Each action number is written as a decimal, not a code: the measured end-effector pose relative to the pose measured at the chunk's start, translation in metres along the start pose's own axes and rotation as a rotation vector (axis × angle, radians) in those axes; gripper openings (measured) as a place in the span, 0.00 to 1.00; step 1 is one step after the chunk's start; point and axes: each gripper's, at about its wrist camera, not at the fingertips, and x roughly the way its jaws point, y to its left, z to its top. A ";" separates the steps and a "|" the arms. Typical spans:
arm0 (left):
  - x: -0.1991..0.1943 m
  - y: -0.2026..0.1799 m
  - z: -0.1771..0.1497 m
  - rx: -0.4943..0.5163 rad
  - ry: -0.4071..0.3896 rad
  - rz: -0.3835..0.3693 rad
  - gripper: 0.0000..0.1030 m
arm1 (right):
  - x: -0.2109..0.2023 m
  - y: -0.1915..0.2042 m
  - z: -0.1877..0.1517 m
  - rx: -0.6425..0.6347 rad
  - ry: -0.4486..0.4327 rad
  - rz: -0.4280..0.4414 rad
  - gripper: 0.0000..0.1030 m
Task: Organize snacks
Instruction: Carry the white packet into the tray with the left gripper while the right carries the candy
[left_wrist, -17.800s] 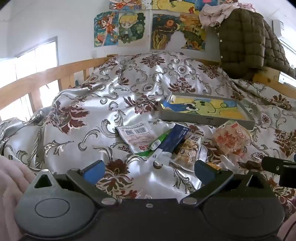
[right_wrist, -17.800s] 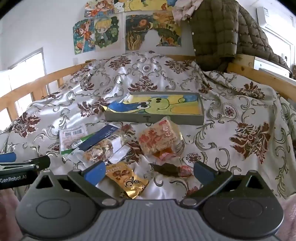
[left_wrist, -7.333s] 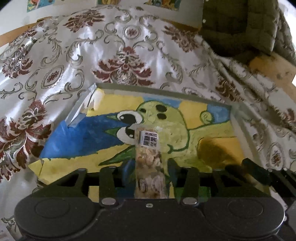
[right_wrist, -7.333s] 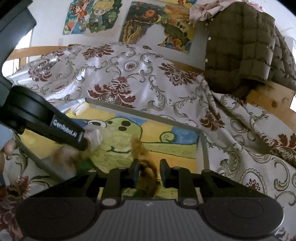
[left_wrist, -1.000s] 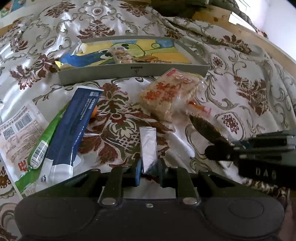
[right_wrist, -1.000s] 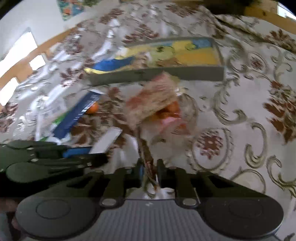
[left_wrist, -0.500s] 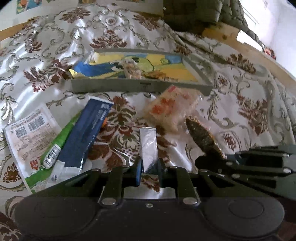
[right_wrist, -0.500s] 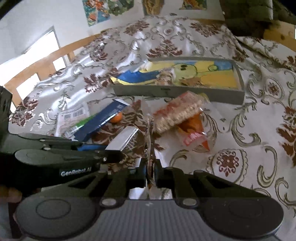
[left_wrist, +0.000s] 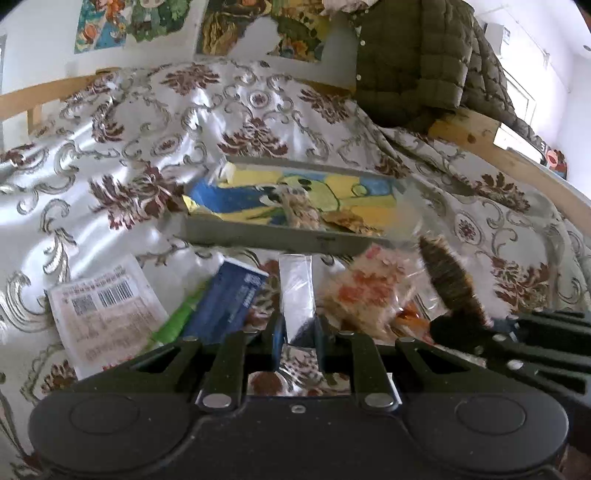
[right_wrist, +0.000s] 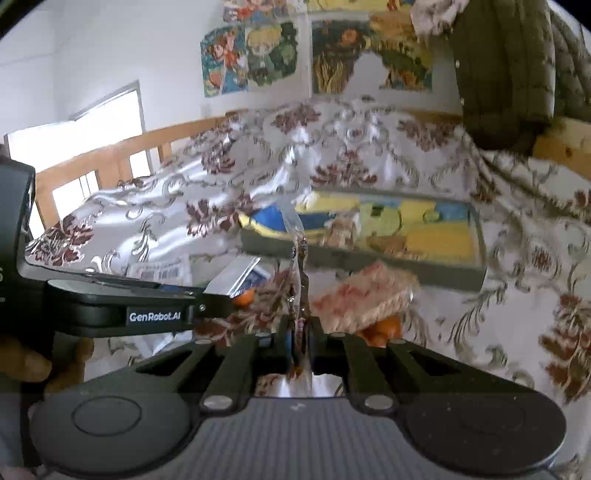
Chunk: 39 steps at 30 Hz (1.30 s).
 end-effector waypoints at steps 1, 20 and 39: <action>0.000 0.001 0.001 0.000 -0.006 0.003 0.18 | 0.002 -0.002 0.002 0.006 -0.003 -0.005 0.09; 0.084 -0.039 0.091 0.102 -0.045 -0.017 0.18 | 0.072 -0.097 0.048 0.154 -0.135 -0.136 0.09; 0.193 -0.068 0.113 0.062 0.060 0.016 0.19 | 0.136 -0.165 0.058 0.295 -0.060 -0.158 0.10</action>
